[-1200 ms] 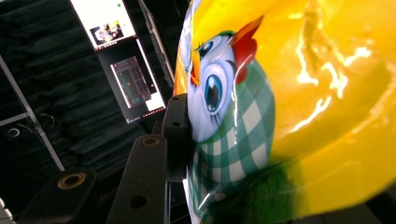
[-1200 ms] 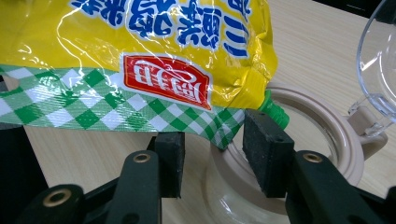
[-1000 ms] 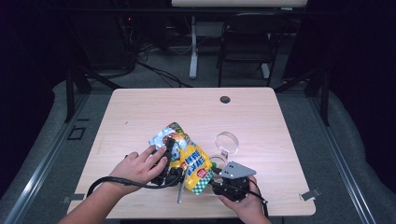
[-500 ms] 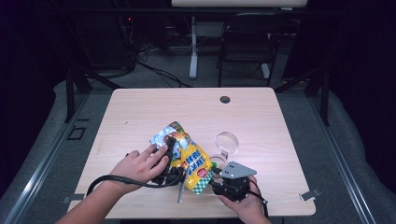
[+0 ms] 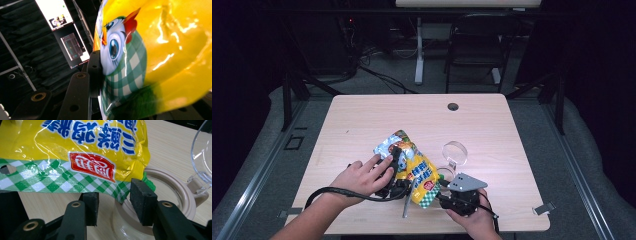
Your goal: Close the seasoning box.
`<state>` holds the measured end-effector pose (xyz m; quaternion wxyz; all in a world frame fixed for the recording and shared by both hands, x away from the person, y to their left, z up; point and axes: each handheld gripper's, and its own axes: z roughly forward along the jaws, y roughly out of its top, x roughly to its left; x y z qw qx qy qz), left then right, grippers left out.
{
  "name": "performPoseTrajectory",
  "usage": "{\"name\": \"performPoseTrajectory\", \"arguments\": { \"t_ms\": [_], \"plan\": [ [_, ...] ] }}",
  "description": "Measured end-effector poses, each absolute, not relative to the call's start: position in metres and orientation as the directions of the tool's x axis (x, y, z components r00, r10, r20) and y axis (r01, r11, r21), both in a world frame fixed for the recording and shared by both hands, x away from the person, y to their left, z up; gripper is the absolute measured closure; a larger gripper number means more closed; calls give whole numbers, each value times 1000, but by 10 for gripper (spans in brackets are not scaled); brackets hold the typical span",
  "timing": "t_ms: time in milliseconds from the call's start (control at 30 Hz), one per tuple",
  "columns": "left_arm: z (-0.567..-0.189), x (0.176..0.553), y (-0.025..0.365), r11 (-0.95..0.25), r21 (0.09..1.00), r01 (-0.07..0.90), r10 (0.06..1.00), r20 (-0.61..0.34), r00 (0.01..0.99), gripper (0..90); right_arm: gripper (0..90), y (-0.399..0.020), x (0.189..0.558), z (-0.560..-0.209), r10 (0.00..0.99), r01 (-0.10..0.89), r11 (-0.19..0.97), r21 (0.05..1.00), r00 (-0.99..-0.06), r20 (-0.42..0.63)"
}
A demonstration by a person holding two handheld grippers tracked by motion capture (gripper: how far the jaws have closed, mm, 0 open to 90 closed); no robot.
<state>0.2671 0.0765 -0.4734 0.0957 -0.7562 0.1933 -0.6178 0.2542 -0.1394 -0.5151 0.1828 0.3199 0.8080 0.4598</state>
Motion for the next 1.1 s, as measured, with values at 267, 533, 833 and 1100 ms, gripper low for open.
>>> {"name": "performPoseTrajectory", "arguments": {
  "t_ms": [267,533,833,1100],
  "plan": [
    [-471,266,75,-901,-398,-174,-424,891,159,677,595,-139,254,-515,686,350,368,861,-727,2],
    [-468,265,72,-892,-413,-182,-441,884,155,679,597,-140,253,-514,688,345,362,866,-726,2],
    [-464,265,70,-887,-422,-189,-450,881,147,682,596,-143,254,-512,689,354,336,872,-724,29],
    [-462,264,66,-877,-438,-195,-469,870,152,699,593,-143,254,-513,692,355,344,869,-721,21]
  ]
}}
